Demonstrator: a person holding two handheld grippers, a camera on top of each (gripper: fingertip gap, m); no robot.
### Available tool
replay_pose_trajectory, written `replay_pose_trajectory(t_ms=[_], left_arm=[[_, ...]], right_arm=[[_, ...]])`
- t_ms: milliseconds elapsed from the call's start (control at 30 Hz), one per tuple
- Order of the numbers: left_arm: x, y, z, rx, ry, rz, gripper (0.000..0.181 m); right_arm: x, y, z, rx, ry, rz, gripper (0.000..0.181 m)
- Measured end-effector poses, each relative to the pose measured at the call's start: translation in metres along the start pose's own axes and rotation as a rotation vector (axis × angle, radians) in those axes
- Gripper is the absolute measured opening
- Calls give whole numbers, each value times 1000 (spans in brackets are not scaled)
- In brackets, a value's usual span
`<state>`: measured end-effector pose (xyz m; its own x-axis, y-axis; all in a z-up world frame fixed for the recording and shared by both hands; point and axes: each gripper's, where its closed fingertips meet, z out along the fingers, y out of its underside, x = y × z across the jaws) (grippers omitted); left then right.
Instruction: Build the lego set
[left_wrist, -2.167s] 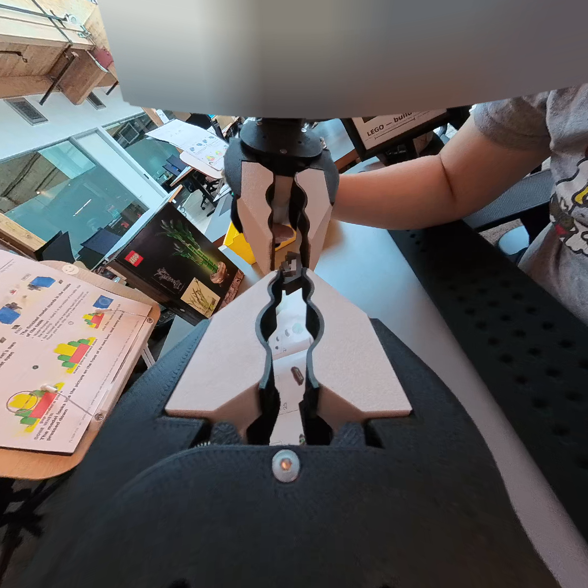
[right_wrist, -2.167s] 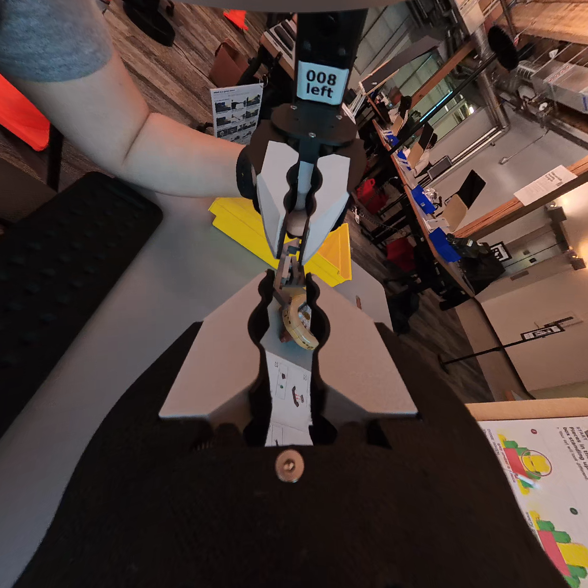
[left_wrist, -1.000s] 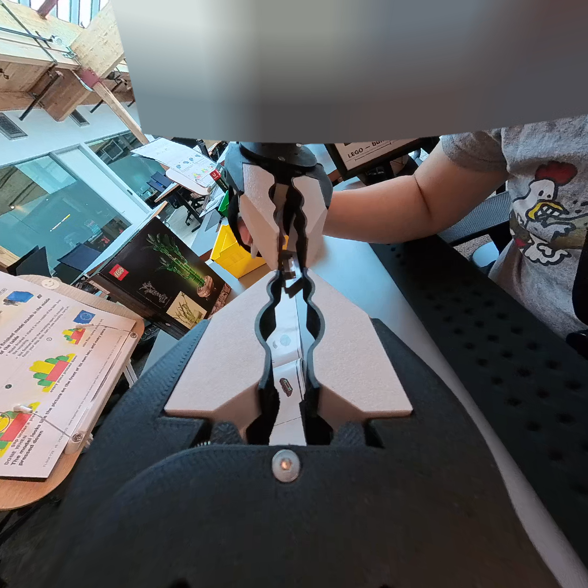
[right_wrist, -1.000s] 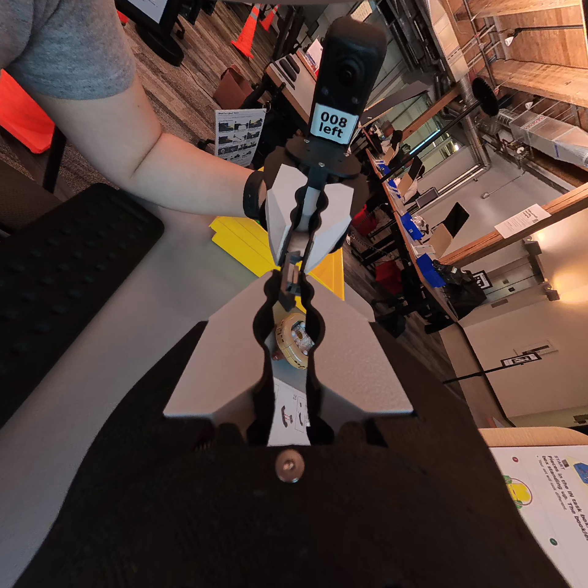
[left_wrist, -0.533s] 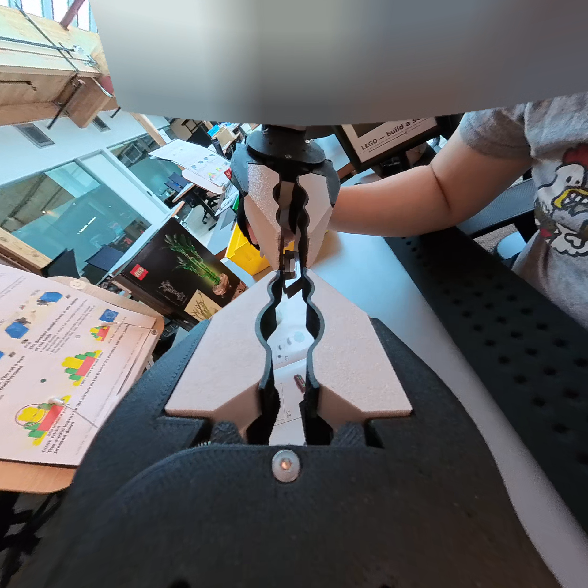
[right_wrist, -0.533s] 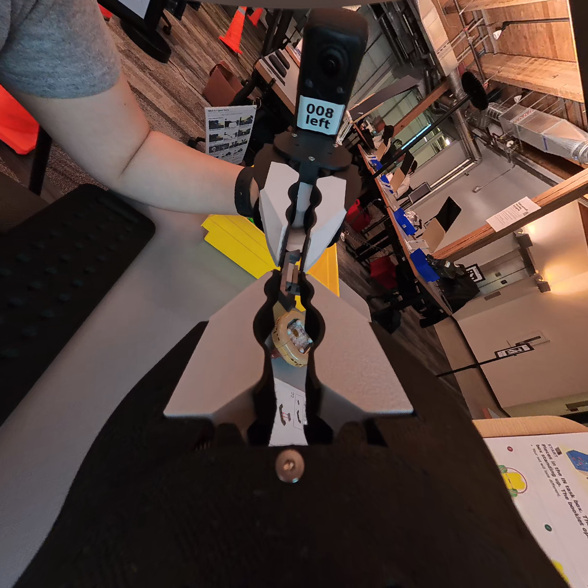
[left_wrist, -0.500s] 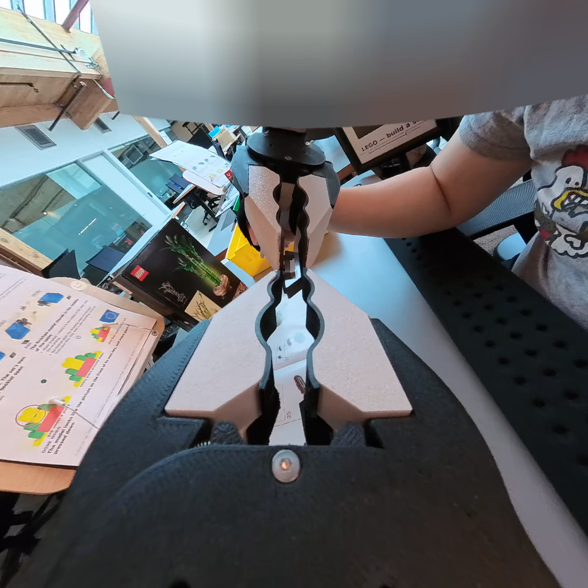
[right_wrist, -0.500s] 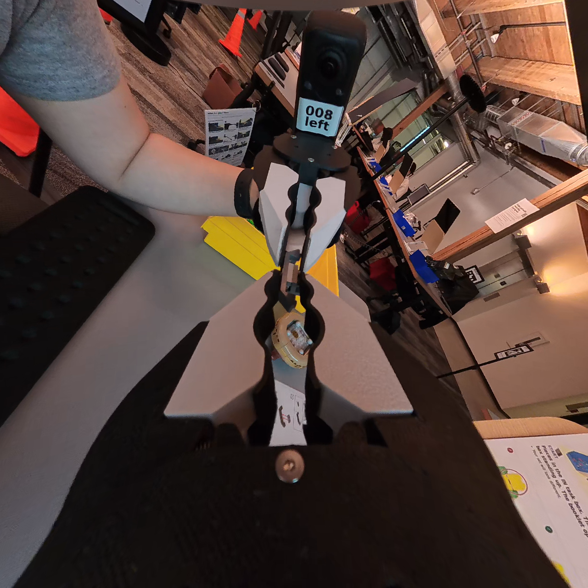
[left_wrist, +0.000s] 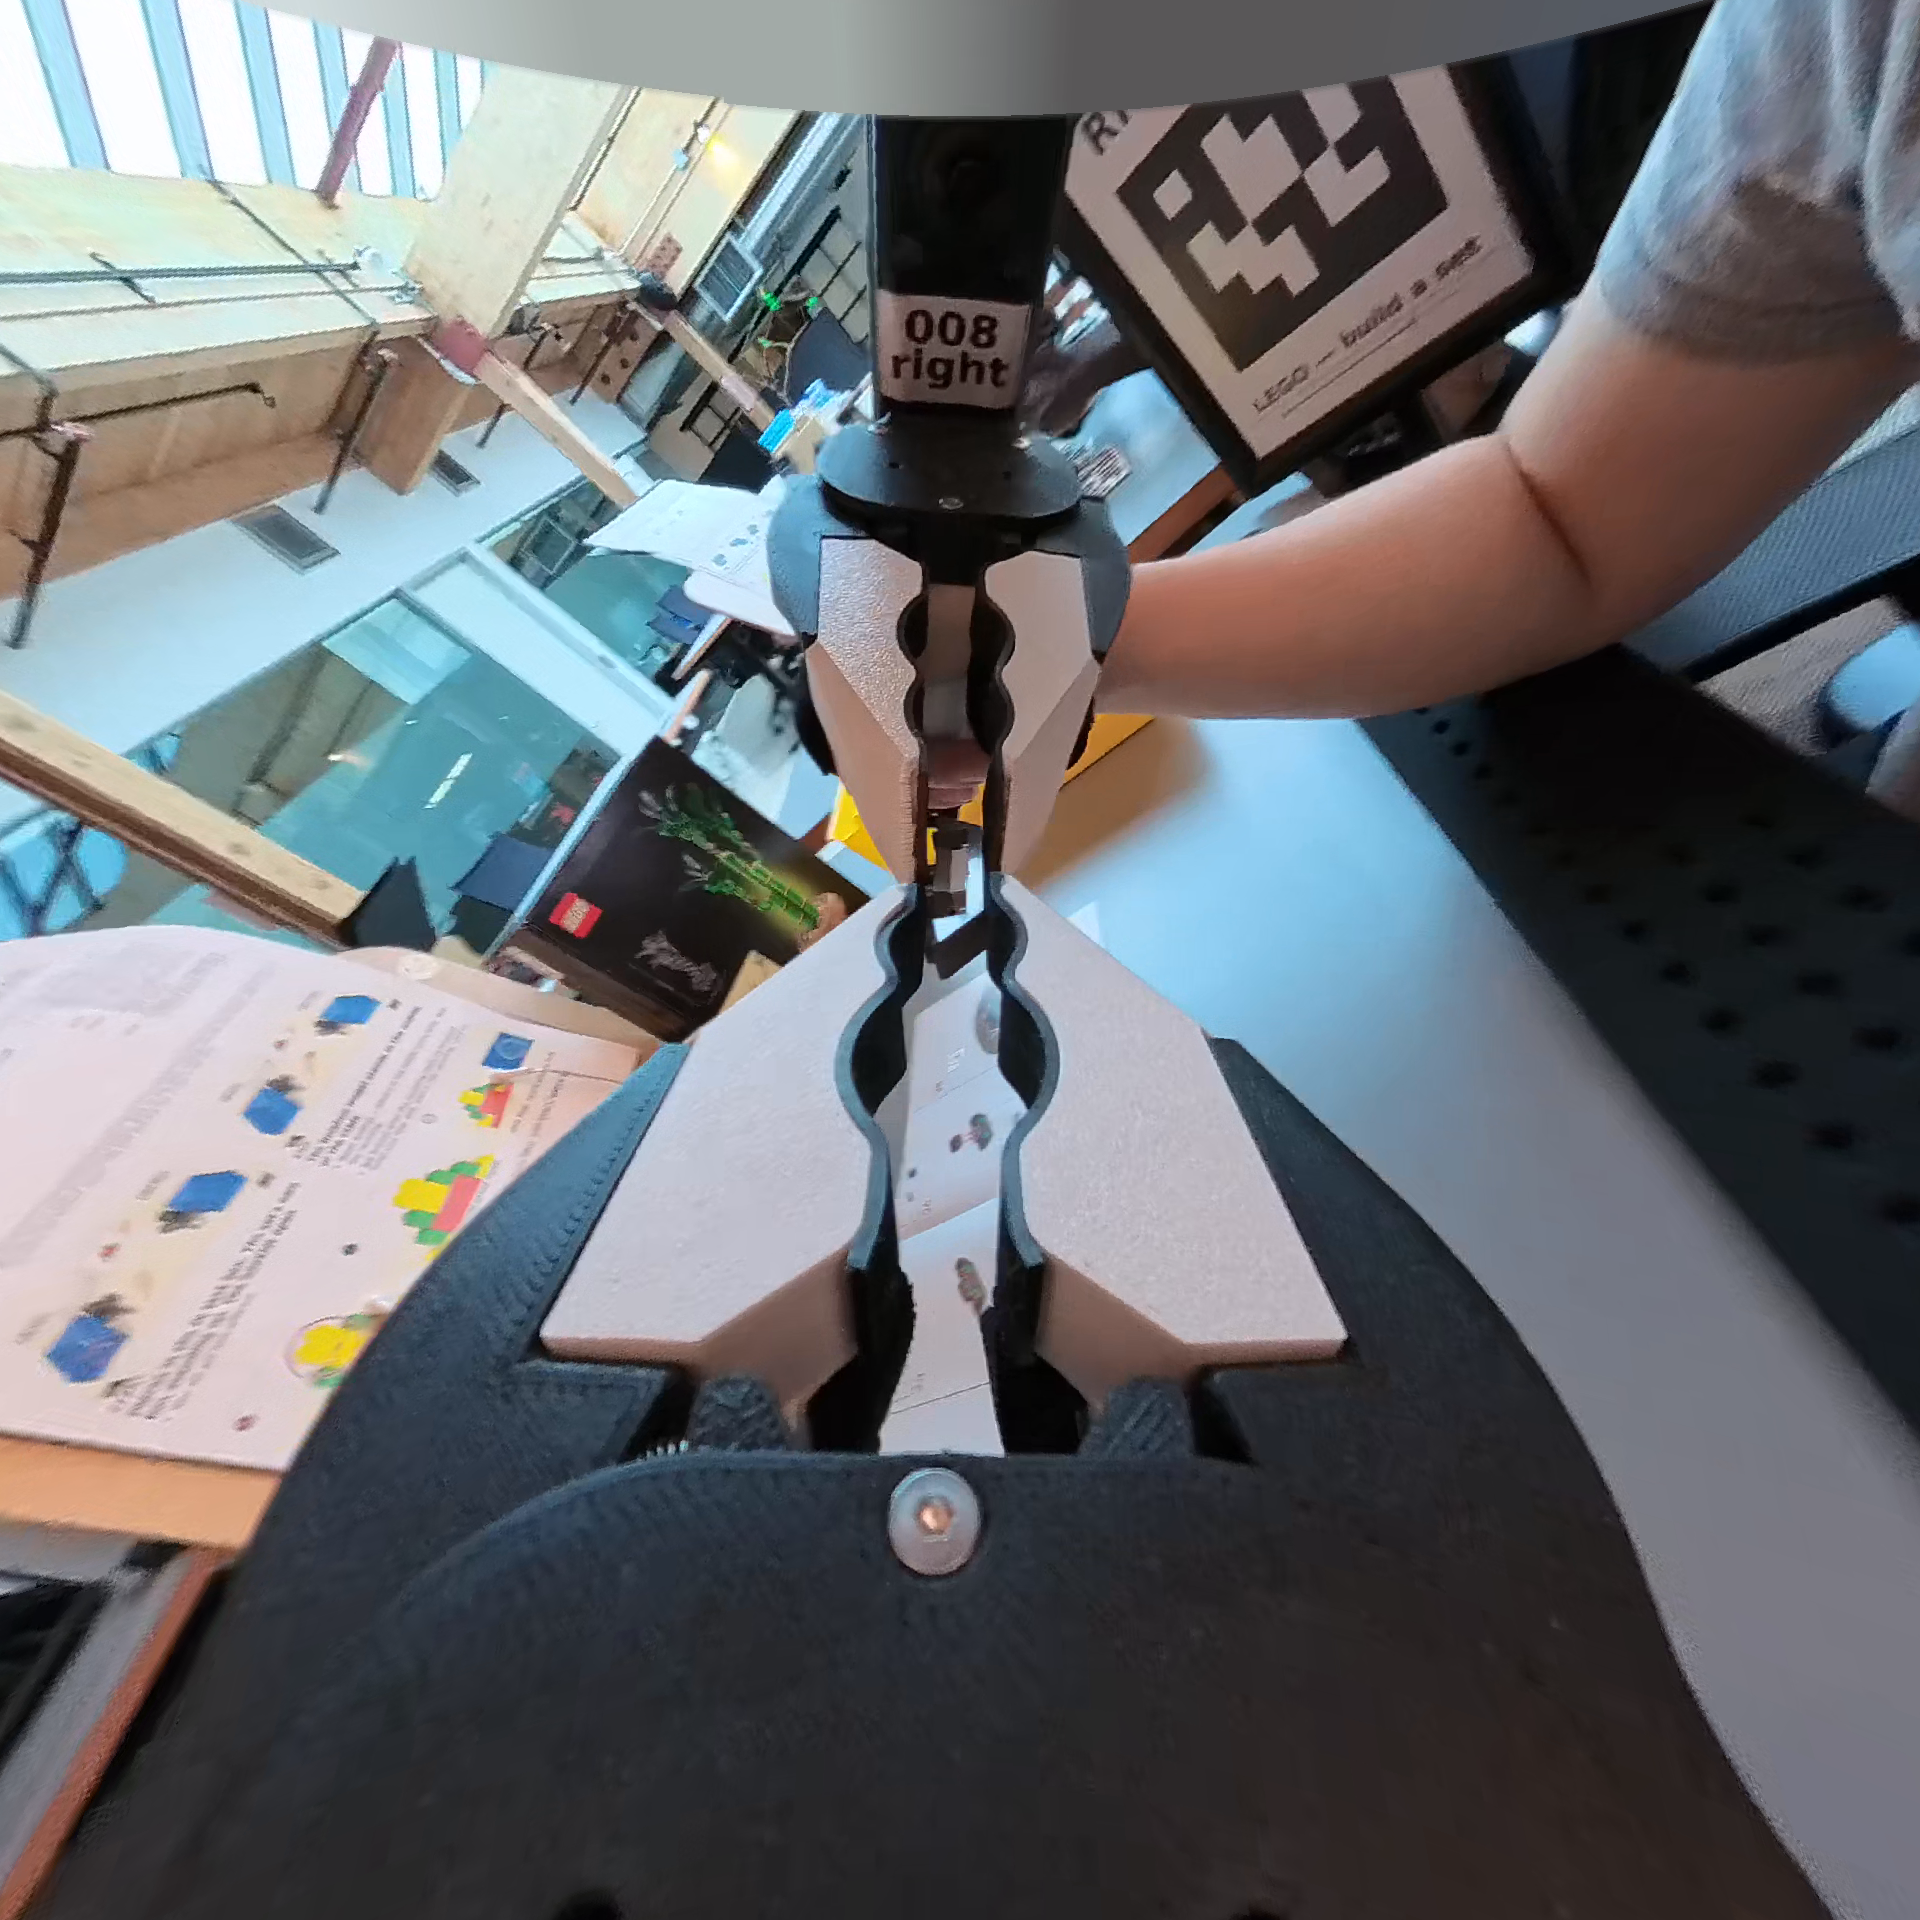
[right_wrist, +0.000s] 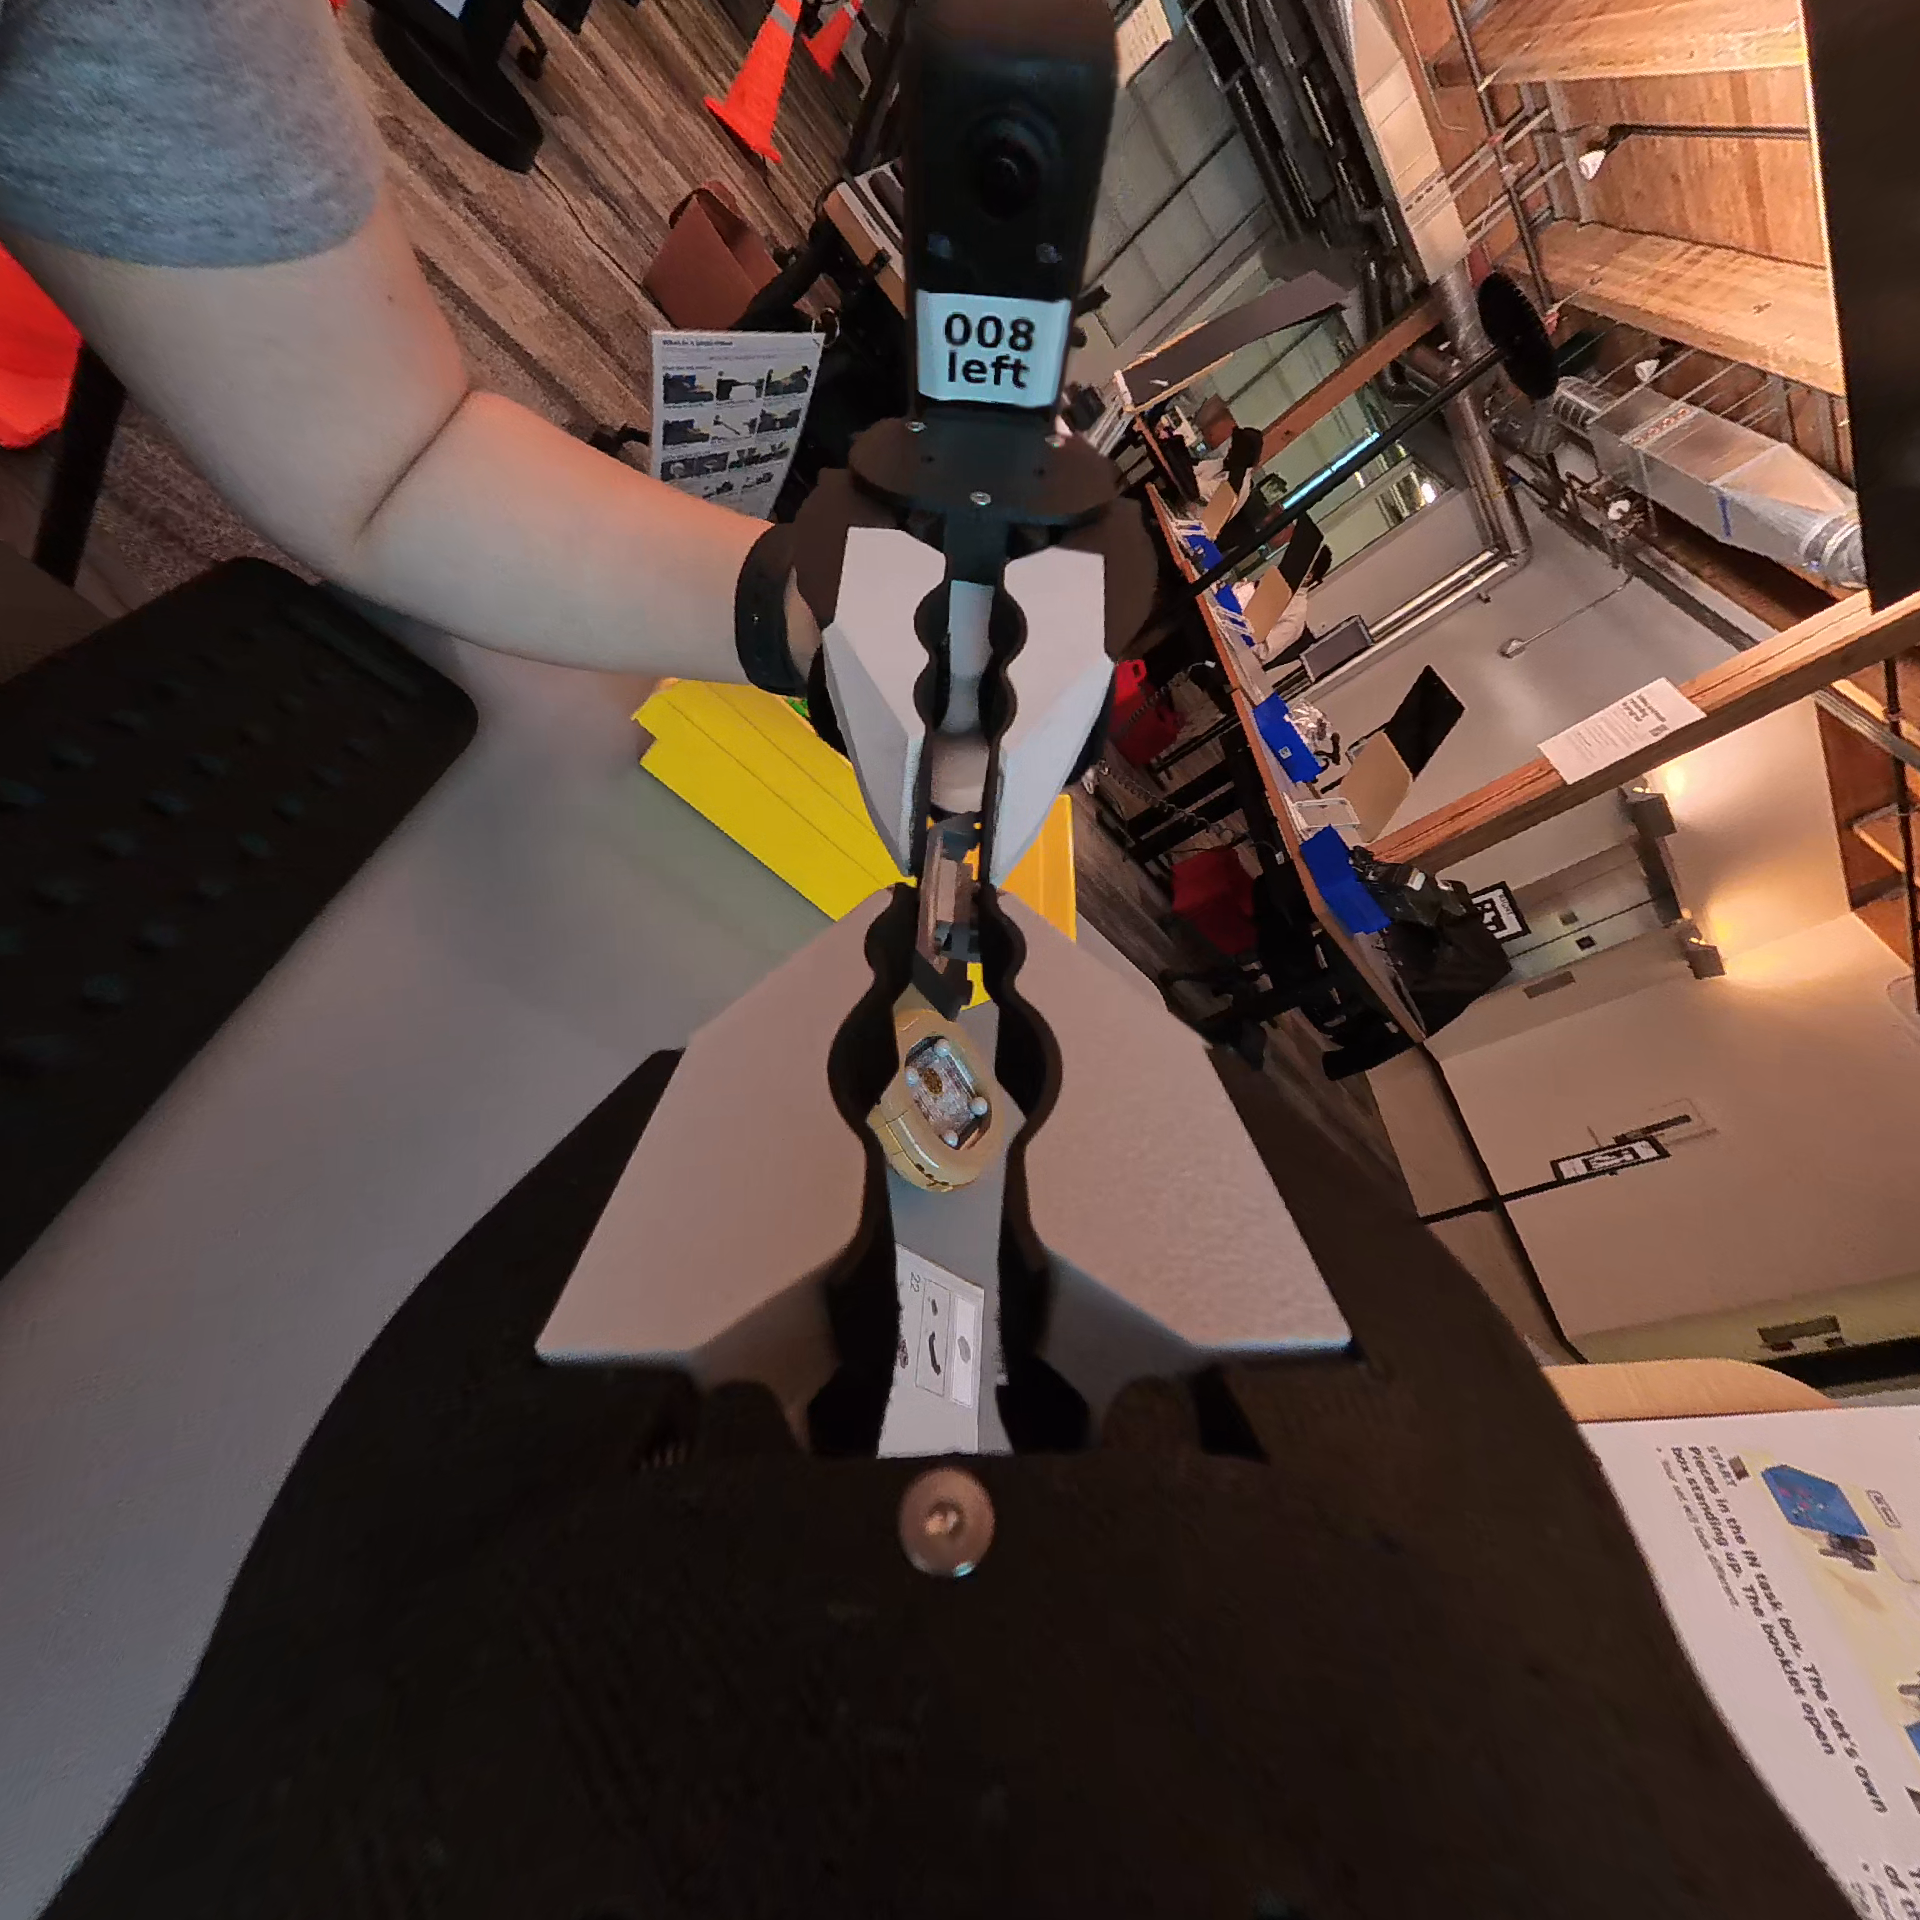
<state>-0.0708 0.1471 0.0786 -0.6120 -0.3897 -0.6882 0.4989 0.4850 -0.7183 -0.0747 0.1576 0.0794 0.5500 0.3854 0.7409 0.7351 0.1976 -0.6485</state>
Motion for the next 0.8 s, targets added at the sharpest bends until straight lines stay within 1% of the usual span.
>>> replay_pose_trajectory(t_ms=[200, 433, 600, 700, 800], left_arm=[[3, -1, 3, -55, -4, 50, 8], [1, 3, 4, -103, -26, 77, 9], [-2, 11, 4, -193, -45, 113, 8], [-5, 19, 3, -270, -75, 166, 9], [-5, 25, 4, -322, -77, 179, 9]], right_arm=[[-2, -1, 0, -1, -14, -2, 14], [-1, 4, 2, -25, 1, -18, 11], [0, 10, 5, -14, -10, 32, 12], [4, 19, 7, -73, 24, -10, 12], [3, 25, 10, -134, 28, -40, 12]])
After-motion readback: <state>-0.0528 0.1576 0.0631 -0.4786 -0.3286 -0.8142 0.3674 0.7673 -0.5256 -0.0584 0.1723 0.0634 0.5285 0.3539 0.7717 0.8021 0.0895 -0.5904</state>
